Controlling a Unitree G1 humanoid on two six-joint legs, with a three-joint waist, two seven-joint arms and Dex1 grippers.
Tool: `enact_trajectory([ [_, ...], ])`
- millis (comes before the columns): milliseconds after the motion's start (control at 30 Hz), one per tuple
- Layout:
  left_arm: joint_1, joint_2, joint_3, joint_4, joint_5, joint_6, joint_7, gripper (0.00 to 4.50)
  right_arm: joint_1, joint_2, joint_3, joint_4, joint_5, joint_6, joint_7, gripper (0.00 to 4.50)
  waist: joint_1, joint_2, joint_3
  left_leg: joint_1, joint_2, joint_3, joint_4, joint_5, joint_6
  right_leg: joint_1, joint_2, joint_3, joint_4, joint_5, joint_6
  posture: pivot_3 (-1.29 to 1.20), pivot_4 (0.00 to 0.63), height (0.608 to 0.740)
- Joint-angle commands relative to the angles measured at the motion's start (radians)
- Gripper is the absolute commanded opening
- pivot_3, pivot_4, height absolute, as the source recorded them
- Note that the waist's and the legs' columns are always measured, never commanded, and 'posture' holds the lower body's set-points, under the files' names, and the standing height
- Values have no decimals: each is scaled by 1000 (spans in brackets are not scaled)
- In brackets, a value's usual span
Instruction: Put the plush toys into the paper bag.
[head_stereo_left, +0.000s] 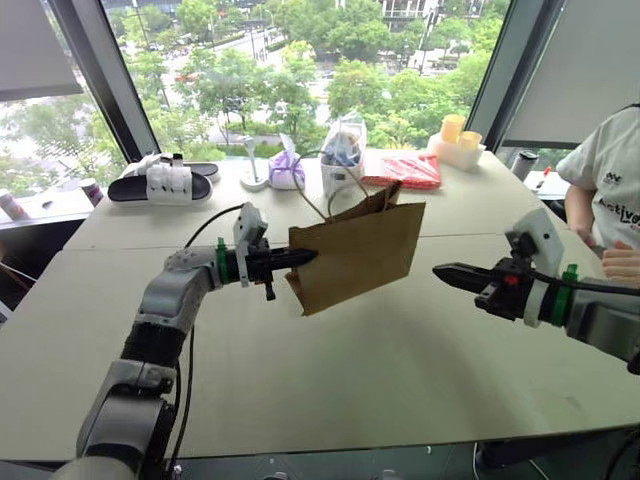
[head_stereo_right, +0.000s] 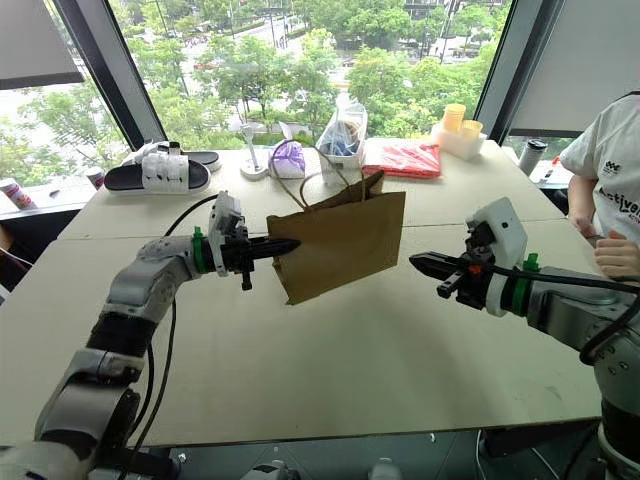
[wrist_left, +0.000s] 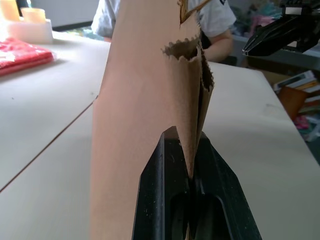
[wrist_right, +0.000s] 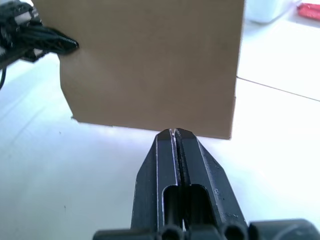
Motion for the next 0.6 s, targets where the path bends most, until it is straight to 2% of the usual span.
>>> enact_trajectory([
  [33, -112, 23, -14, 192, 41, -85, -205, 40, 22, -35, -77, -19, 4, -26, -9, 0, -1, 0, 0, 0, 0, 0, 0, 0, 0, 0, 0, 0, 0, 0, 0, 0, 150, 740],
  [133, -159, 13, -56, 291, 82, -140, -290, 40, 56, -52, -124, -38, 32, -8, -12, 0, 1, 0, 0, 0, 0, 0, 0, -1, 2, 0, 0, 0, 0, 0, 0, 0, 150, 740],
  [367, -178, 24, -170, 373, 77, -251, -301, 40, 101, -82, -165, -64, 71, 8, -28, 0, 1, -1, 0, 0, 3, 0, 0, -1, 2, 0, 0, 0, 0, 0, 0, 0, 150, 740],
  [500, -191, -2, -142, 461, 156, -351, -290, 40, 98, -81, -152, -66, 85, 1, -51, 0, 2, -1, 0, 0, 3, 0, 0, -1, 2, 0, 0, 0, 0, 0, 0, 0, 150, 740],
  [600, -190, -5, -122, 471, 167, -335, -288, 823, 92, -81, -133, -65, 92, -5, -64, 0, 2, -1, 0, 0, 3, 0, 0, -1, 2, 0, 0, 0, 0, 0, 0, 0, 150, 740],
])
